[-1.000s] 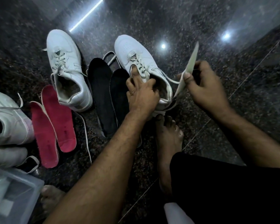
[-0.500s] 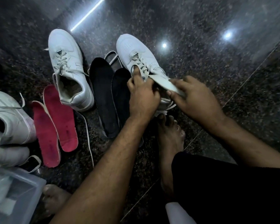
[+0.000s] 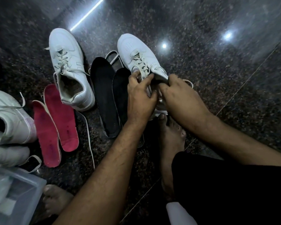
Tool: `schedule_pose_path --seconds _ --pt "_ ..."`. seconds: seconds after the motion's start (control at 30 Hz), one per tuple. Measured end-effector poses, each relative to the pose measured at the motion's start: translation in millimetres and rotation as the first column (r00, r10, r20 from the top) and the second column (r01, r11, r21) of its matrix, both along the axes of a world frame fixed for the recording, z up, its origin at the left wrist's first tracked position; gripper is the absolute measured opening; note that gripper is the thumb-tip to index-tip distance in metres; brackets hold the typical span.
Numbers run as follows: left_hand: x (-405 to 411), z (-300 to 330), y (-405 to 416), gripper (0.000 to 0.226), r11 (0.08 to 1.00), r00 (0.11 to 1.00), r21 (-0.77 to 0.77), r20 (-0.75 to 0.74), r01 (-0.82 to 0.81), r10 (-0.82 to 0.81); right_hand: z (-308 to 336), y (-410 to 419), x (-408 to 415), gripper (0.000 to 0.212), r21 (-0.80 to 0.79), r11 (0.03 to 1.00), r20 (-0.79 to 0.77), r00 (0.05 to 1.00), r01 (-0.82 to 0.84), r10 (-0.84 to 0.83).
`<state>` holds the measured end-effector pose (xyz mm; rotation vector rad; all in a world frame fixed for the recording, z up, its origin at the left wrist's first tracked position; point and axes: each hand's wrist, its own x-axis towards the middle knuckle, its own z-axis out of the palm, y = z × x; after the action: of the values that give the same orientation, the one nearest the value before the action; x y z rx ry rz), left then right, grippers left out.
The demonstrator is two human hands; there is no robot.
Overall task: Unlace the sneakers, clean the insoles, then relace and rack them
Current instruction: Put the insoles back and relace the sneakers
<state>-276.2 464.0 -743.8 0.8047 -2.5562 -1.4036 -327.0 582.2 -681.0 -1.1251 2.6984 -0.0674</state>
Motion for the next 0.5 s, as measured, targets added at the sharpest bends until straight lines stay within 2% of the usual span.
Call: schedule_pose_path --seconds 0.13,0.23,0.33,0.43,0.5 --pt "0 0 -2 0.049 1.000 1.000 0.008 -0.030 -0.004 0.004 -8 -15 -23 0.020 -0.004 0.999 -0.028 0.998 0.051 -0.051" --pt "-1 3 -3 0.050 1.000 0.999 0.008 -0.033 -0.029 0.029 -21 -19 -32 0.021 -0.066 0.998 -0.044 0.999 0.000 -0.003" --pt "-5 5 -8 0.046 0.998 0.998 -0.026 -0.024 -0.063 0.062 -28 -7 -31 0.016 -0.252 0.968 -0.094 0.995 0.002 -0.026" --pt "-7 3 -10 0.043 0.997 0.997 -0.045 -0.029 -0.069 0.068 -28 11 -27 0.016 -0.481 0.867 0.067 0.992 0.128 -0.109" --pt "-8 2 -10 0.041 0.997 0.998 -0.051 -0.022 -0.057 0.056 -29 18 -22 0.015 -0.507 0.854 0.090 0.992 0.121 -0.087"
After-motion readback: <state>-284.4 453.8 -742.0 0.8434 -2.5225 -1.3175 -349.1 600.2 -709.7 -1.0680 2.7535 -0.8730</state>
